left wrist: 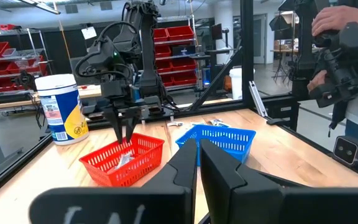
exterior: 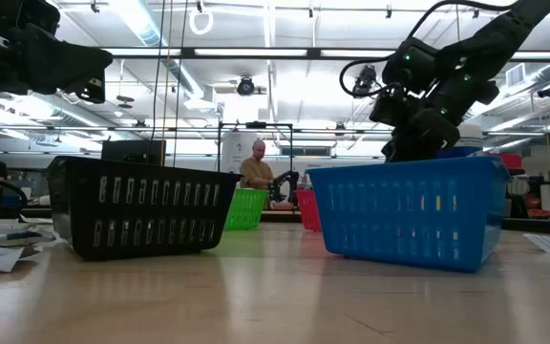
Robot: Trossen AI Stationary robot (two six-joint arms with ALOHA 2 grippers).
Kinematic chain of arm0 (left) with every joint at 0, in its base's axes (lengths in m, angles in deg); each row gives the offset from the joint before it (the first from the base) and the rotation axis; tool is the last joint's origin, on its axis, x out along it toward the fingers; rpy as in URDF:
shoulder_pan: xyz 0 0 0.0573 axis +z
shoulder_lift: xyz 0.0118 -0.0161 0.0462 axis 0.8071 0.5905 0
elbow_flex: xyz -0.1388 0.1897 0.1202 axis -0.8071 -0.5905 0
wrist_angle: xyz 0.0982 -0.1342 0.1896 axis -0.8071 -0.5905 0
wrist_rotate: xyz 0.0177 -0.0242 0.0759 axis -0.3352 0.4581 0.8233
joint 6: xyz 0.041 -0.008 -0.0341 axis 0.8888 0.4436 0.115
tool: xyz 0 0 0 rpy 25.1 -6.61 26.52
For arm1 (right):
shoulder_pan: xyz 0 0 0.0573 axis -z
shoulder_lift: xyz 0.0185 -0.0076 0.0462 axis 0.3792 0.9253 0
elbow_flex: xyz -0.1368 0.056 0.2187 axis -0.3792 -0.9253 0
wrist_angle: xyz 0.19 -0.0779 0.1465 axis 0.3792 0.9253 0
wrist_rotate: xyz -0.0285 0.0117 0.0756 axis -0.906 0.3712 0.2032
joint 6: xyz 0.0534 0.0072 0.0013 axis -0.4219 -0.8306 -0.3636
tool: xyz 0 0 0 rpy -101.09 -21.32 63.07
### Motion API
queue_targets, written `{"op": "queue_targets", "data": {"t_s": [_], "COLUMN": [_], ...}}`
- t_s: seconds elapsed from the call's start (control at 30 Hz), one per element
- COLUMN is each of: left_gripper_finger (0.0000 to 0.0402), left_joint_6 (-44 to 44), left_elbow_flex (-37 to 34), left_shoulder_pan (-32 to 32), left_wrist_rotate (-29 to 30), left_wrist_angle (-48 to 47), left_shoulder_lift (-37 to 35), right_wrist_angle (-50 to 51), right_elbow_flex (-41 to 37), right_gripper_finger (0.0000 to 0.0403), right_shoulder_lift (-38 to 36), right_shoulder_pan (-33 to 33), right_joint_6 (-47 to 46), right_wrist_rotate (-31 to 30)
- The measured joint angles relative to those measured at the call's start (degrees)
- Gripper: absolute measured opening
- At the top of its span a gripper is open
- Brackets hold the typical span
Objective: Pick & Place First Aid Supplies
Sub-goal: Put the orange ointment pack into the red bin, then put the blue alcohol pad into the blue bin
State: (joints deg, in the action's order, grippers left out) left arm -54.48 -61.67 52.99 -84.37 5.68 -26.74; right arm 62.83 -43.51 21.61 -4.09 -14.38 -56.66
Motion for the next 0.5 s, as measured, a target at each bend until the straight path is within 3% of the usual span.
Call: {"op": "queue_targets", "data": {"t_s": [0.2, 0.5], "left_gripper_finger": [0.0025, 0.0025], "left_joint_6": [0.0, 0.0], "left_elbow_flex": [0.0, 0.0], "left_shoulder_pan": [0.0, 0.0], "left_wrist_rotate": [0.0, 0.0], "left_wrist_angle": [0.0, 0.0], "left_shoulder_lift": [0.0, 0.0], "right_wrist_angle": [0.5, 8.1], "right_elbow_flex": [0.0, 0.0], "right_gripper_finger": [0.0170, 0.0232], "right_shoulder_lift": [-3.3, -14.4], "right_shoulder_pan": [0.0, -0.1], "right_joint_6": [0.1, -1.5], "right_wrist_rotate": [-0.1, -0.1]}}
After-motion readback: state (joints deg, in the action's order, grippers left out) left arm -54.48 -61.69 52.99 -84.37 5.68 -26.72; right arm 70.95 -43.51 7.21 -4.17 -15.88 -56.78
